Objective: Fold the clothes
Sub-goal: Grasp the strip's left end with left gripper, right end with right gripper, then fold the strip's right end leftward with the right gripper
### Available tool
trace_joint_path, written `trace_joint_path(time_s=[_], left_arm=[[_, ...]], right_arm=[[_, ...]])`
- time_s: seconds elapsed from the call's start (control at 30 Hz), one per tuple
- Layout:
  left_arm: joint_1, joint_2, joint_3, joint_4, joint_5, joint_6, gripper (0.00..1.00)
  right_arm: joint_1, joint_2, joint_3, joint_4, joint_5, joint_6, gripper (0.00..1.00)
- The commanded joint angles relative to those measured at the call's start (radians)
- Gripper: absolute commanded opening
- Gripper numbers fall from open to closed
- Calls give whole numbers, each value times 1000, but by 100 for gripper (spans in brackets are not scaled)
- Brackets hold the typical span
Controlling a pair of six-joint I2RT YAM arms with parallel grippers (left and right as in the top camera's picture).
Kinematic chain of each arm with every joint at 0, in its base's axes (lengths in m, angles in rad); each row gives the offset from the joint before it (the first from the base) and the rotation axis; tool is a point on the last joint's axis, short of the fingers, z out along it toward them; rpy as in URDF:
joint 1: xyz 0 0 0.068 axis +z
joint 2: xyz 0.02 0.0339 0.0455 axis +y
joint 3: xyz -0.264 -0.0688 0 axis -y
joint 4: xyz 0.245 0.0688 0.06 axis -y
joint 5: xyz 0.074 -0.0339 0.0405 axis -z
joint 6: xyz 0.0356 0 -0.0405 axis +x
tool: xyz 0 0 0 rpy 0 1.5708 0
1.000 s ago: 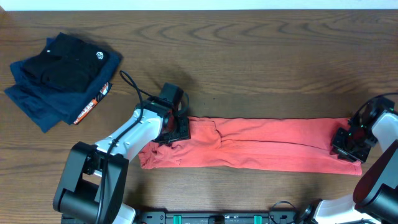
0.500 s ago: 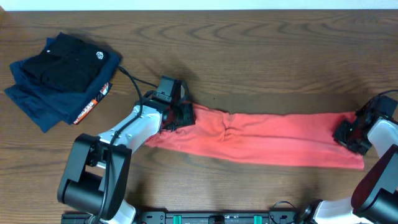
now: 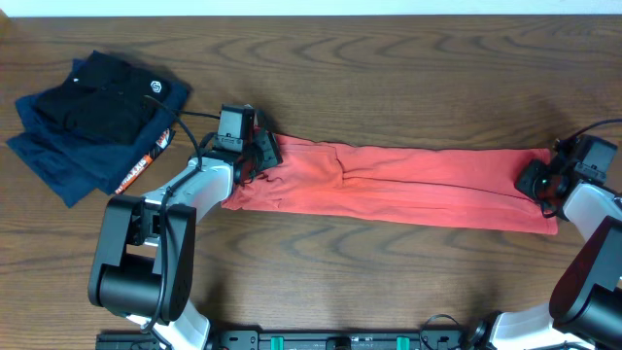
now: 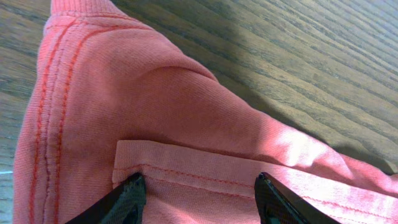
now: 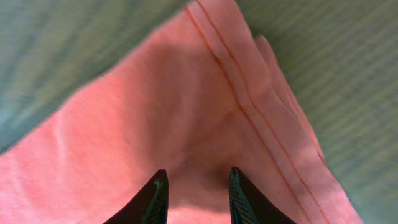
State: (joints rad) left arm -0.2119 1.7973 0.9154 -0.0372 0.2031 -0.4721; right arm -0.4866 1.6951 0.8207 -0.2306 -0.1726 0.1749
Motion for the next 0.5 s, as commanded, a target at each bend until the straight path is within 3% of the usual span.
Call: trace_joint_path(time_s=[0.0, 0.07, 0.17, 0.27, 0.47], left_arm=[[6, 18, 27, -4, 38, 0, 59], [10, 8, 43, -13, 109, 3, 60], [20, -47, 48, -18, 202, 7, 70], [39, -138, 48, -53, 216, 17, 77], [90, -330, 48, -173, 216, 49, 80]], right_arm=[[13, 1, 15, -27, -75, -46, 34], [10, -16, 47, -87, -70, -100, 38], [-13, -43, 134, -209, -36, -172, 45], [-45, -50, 239, -339, 48, -181, 55], [-89, -38, 279, -417, 65, -370, 64]])
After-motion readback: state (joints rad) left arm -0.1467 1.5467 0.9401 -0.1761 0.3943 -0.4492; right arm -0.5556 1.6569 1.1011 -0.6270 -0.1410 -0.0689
